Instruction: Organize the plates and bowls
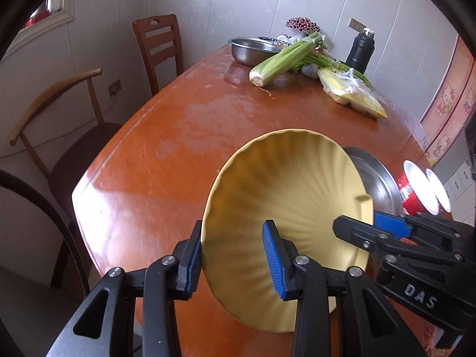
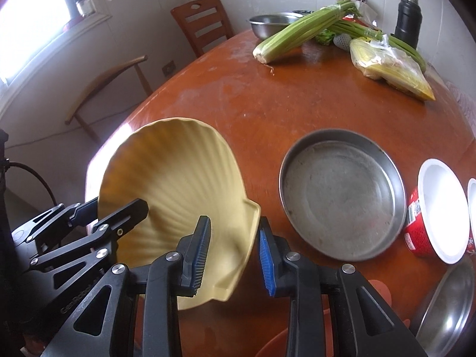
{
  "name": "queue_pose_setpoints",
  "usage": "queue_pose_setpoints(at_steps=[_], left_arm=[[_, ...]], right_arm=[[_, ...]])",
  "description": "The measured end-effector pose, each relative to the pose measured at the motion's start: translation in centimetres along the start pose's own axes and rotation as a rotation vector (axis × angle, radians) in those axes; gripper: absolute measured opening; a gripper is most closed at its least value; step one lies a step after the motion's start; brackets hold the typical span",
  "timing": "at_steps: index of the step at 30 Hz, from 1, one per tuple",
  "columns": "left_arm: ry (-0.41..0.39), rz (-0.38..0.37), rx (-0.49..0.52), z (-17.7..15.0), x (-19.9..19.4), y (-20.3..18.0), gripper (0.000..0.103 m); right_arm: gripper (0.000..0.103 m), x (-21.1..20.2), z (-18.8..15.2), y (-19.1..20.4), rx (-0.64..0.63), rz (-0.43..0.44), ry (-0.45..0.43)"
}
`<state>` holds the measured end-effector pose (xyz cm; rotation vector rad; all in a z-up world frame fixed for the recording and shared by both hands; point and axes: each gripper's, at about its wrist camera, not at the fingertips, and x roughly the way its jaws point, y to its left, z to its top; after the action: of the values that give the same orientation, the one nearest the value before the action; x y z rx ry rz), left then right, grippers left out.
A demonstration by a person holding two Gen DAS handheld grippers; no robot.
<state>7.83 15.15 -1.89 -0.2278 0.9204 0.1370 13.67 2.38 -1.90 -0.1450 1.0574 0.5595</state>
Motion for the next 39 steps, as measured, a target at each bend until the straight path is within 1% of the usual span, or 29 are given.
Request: queue_pose_setpoints(at_steps=[5,11,18,23,34,39], left_arm=[[-0.004,0.013,0.03,1.2,1.2,-0.1,0.039],[0.017,0.011,0.056,1.9,2.7,-0.2,0.039],[0.038,0.022,0.061,2.1,4.1,0.2,0.039],[0.047,0.016,0.058,2.1,4.6,0.4,0.039],[0.045,0.016,0.072,2.4,5.1,0.2,0.039],[0.046,0.018,0.076,2.6,5.2,0.2,0.039]], right_arm=[[0.033,0.8,0.5,-0.1,0.018,-0.019,0.002],[0.033,1.8,0.9,-0.7,0.059,-0.024,0.019],[0.033,2.6,1.2,-0.9,0.072,-0.023,0.028],[0.034,2.9,1.2,-0.9,0.07,-0.028,0.035],[0.034,2.2,1.1,-0.6,0.059,-0.056,0.006],[0.034,1.5,1.2,-0.4,0.046,-0.071,-0.02]])
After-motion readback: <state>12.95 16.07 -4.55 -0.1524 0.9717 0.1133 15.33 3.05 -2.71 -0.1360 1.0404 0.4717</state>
